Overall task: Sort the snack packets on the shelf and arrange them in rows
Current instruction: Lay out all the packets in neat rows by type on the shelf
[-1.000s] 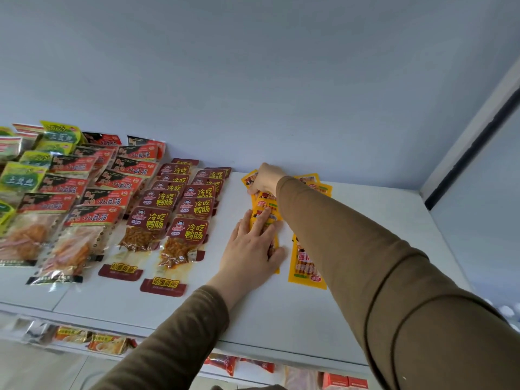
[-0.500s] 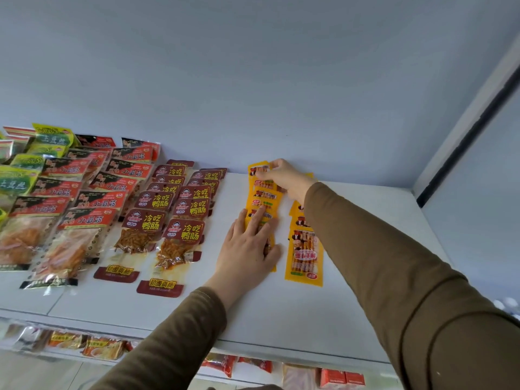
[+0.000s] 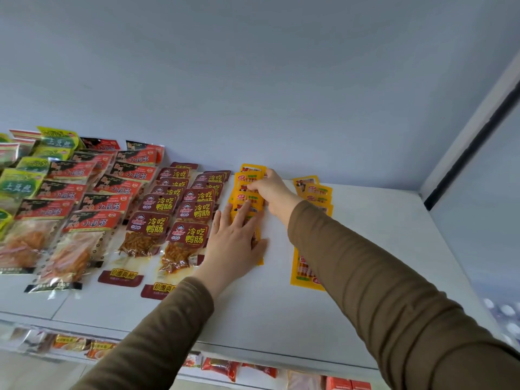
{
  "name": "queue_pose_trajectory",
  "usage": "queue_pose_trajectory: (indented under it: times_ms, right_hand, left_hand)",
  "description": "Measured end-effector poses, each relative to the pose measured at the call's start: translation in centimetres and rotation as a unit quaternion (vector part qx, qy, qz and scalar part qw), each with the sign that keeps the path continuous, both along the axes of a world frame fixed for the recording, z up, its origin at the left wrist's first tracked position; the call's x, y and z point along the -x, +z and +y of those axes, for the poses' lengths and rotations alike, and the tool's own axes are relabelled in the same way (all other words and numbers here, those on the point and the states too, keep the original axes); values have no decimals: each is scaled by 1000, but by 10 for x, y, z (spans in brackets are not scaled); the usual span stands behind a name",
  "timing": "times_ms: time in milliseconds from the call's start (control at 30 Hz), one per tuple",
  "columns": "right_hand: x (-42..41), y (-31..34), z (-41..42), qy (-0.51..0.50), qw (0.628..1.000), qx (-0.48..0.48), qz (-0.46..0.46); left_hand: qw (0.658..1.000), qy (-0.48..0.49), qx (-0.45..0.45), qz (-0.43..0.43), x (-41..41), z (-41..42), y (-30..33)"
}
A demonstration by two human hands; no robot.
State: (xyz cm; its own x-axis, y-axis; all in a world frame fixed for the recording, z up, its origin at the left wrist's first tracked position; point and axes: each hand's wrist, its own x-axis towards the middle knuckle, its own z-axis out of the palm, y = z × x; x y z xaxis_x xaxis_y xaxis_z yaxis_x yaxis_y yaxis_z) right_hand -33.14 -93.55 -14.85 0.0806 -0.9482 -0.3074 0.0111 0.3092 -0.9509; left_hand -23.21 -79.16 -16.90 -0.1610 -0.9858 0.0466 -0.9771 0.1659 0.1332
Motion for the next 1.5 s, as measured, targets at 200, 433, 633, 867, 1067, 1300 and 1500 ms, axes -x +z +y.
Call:
queue_pose_trajectory:
  times_ms: [200,433,633,867,1067,1300,1500]
  right_hand:
    - [-7,-6,-13,-4,996,46,74]
    - [-2,-5,-21,62,990,38,117]
    - [-5,-12,-23,26,992,48,110]
    - [2,-11,-23,48,989,72,122]
    - [1,-8,-23,80,980,69,168]
    - [-5,-8,-23,32,996,31,83]
    - [-15,-2,-26,4,989,65,133]
  left_hand:
    - [999,-30,-39,-18,-21,8,4]
    - [1000,-24,13,-8,-28,7,5]
    - [999,-16,31,-42,-28,8,-2]
    - [999,-27,15,-8,-33,6,1]
    - [999,-47,-3,8,-41,8,3]
    - [998,-54,-22,1,-41,11,6]
    - [998,-52,-33,13,-41,10,6]
